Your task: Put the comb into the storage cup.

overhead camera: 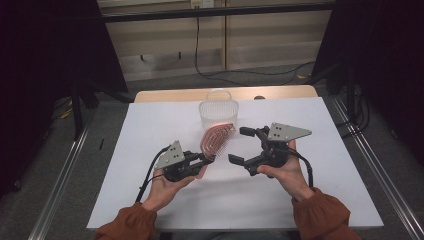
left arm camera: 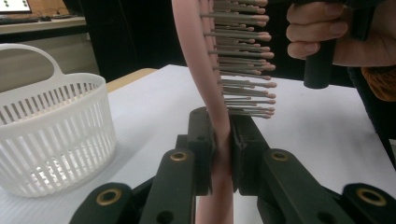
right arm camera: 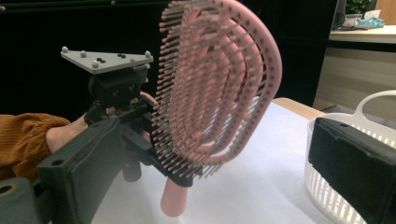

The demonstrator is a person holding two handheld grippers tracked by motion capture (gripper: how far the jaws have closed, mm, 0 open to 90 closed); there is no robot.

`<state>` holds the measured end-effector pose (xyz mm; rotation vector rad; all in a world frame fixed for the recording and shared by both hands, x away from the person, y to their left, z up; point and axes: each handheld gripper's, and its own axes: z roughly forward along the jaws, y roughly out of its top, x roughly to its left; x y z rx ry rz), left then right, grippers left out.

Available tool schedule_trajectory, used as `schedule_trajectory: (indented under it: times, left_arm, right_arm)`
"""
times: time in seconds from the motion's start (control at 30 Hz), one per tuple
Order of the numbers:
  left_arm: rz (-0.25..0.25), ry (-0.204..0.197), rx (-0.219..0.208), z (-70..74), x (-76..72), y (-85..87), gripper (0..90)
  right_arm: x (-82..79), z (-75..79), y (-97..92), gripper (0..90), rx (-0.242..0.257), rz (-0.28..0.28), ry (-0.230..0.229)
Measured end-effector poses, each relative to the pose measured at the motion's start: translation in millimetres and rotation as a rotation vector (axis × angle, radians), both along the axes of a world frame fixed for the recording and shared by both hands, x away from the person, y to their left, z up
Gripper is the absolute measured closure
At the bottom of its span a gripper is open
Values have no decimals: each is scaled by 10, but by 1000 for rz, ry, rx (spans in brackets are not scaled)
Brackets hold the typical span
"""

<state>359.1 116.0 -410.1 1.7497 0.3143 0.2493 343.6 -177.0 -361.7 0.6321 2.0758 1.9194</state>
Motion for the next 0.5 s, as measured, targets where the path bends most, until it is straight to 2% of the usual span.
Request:
schedule_trajectory:
  times: [0.33, 0.5]
  left_arm:
    - [-30, 7, -3, -3, -32, -41, 806]
    - [-45, 13, -12, 13, -52, -66, 806]
  right_arm:
    - [31, 44, 20, 31, 3, 7, -17]
    - [39, 47, 50, 45, 4, 30, -21]
